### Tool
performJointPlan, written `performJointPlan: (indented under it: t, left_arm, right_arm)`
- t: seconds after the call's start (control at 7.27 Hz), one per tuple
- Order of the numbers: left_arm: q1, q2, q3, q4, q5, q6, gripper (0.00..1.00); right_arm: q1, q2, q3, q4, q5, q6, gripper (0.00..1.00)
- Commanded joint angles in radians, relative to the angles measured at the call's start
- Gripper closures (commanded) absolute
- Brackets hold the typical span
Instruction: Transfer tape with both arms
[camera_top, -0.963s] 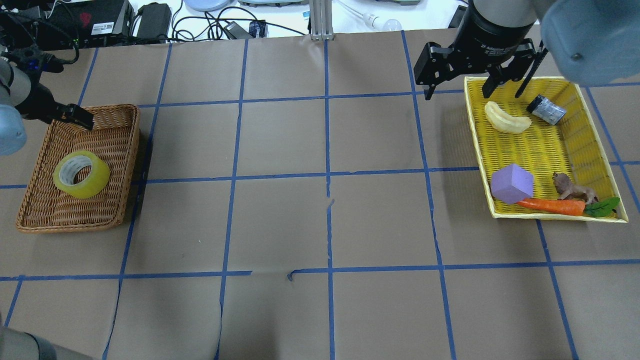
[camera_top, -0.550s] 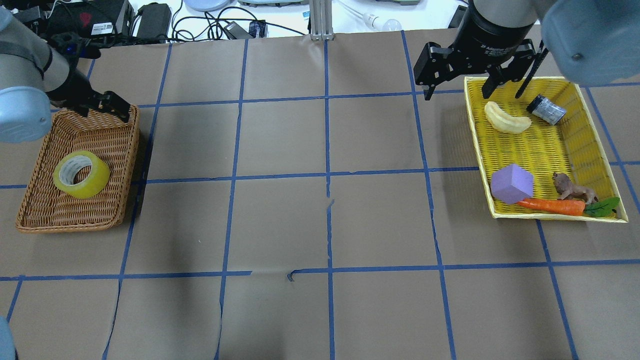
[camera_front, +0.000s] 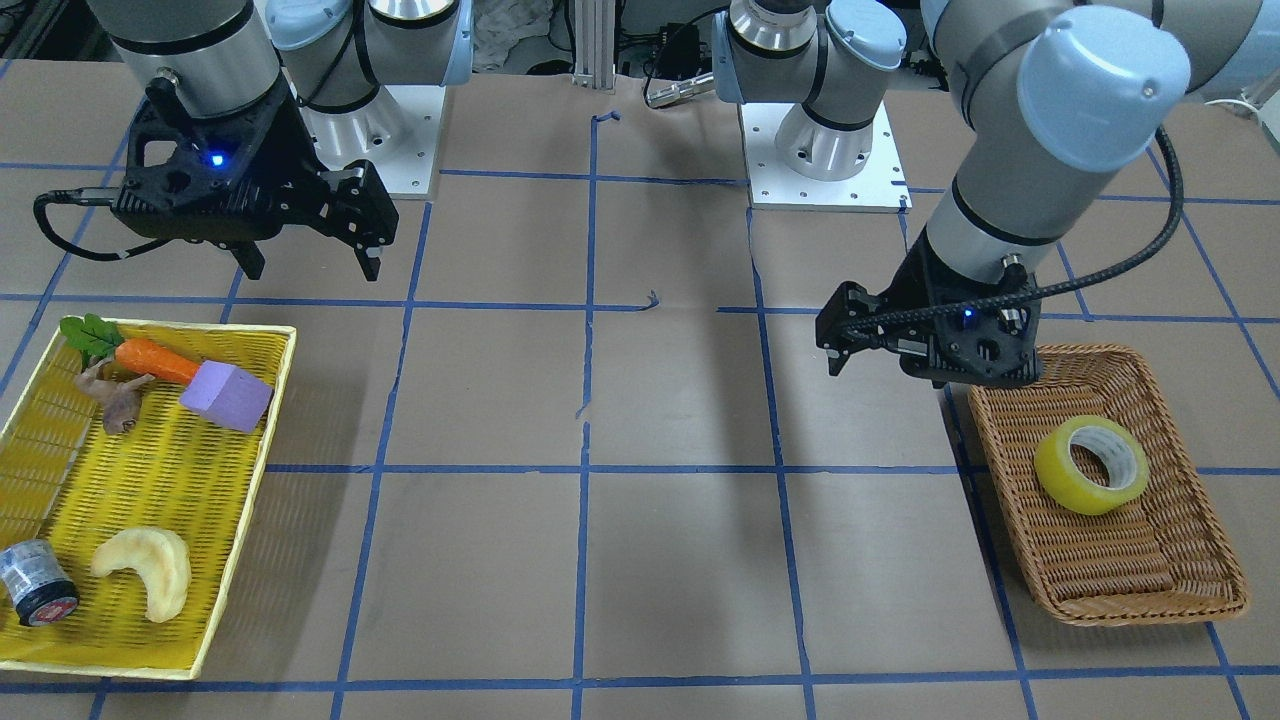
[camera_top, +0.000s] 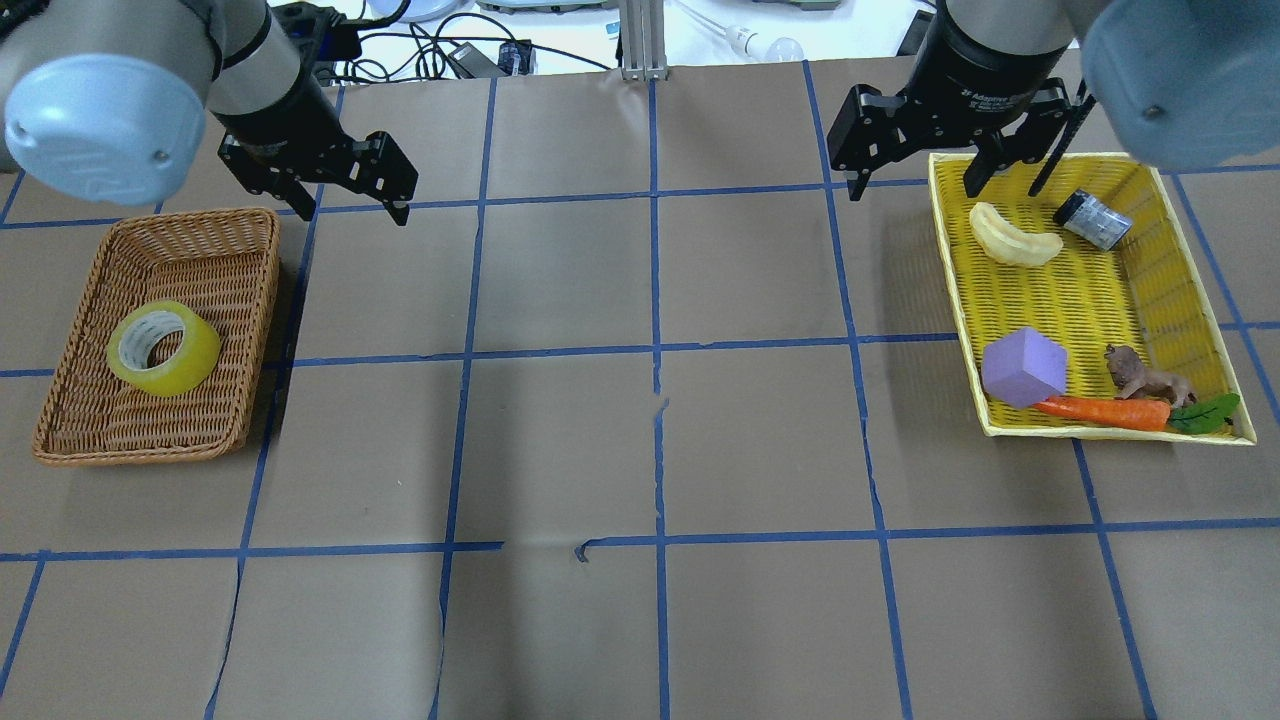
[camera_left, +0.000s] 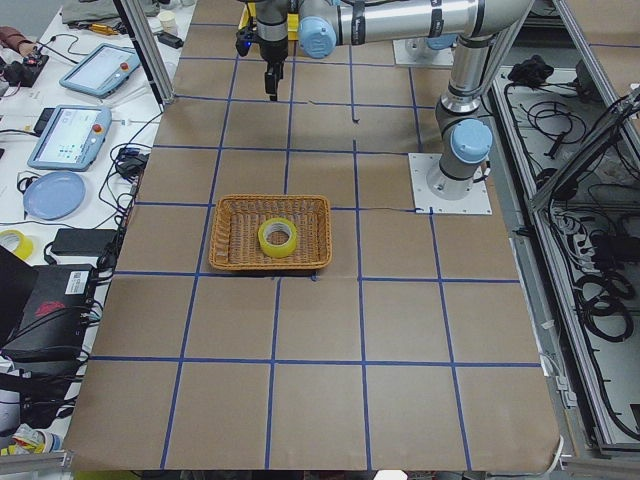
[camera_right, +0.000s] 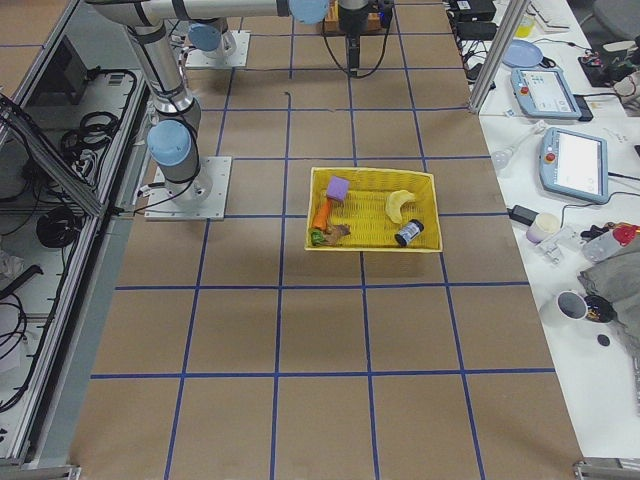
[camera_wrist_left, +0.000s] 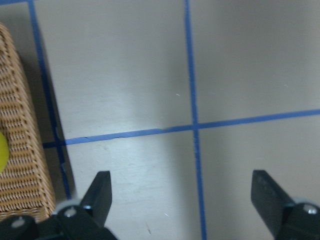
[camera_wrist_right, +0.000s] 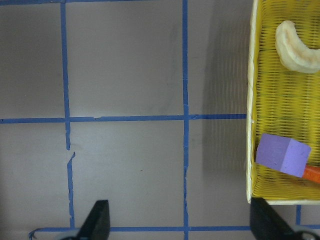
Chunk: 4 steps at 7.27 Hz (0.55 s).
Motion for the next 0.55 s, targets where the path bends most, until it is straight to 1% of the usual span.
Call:
performJointPlan:
  t: [0.0,0.14,0.41]
  left_arm:
    - [-0.026,0.002,0.067,-0.118,-0.002,-0.016,0.00]
    - [-0.041,0.017,0.061,-0.138,0.003,-0.016,0.00]
    - [-0.043,0.018,0.052,-0.139,0.006,-0.013,0.00]
  right_arm:
    - [0.000,0.000,0.000,0.000,0.000,0.000,0.00]
    - [0.000,0.000,-0.002,0.000,0.000,0.000,0.00]
    - [0.000,0.000,0.000,0.000,0.000,0.000,0.00]
